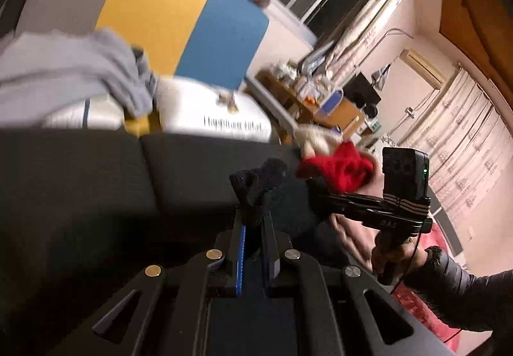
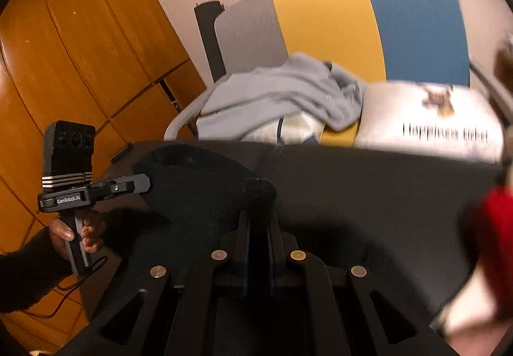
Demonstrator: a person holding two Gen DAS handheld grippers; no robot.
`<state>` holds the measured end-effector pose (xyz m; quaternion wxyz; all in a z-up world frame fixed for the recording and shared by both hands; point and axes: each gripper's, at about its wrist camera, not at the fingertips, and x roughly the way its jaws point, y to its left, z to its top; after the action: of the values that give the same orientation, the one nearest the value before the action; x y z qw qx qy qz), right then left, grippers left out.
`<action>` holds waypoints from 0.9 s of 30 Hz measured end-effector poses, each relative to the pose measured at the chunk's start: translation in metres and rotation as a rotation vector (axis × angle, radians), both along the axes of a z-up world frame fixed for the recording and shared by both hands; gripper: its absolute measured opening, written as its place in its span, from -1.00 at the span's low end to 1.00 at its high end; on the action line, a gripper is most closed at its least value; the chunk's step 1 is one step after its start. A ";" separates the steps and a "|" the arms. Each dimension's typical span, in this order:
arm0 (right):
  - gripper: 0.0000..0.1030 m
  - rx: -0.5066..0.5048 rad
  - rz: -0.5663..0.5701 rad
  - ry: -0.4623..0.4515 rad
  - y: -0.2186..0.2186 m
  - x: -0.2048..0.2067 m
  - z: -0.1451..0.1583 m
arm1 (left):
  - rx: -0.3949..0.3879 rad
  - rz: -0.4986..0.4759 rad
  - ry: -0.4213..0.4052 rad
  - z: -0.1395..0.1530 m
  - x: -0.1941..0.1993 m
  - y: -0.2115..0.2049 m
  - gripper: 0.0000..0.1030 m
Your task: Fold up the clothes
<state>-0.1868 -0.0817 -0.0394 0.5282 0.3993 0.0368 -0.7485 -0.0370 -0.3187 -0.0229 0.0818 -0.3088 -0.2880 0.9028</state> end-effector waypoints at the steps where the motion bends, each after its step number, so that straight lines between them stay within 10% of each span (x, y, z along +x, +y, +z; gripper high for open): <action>1: -0.83 0.017 -0.001 -0.007 0.003 0.007 -0.008 | 0.011 0.011 -0.005 -0.004 0.006 0.000 -0.87; 15: -0.24 0.040 -0.119 -0.071 0.055 0.039 -0.031 | 0.148 0.142 -0.047 -0.044 0.079 0.009 -0.70; 20: 0.26 0.000 -0.126 -0.046 0.033 0.051 -0.022 | 0.035 0.073 -0.085 -0.037 0.038 0.053 -0.63; 24: 0.29 0.150 -0.078 -0.003 -0.002 0.074 -0.051 | -0.125 0.090 -0.240 -0.074 0.025 0.085 -0.64; 27: 0.32 0.205 -0.070 0.140 -0.004 0.092 -0.070 | -0.063 0.128 -0.191 -0.086 0.031 0.075 -0.74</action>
<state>-0.0949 -0.0857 -0.1092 0.4543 0.3990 0.1358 -0.7848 -0.0062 -0.2438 -0.1092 -0.0137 -0.3769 -0.2854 0.8811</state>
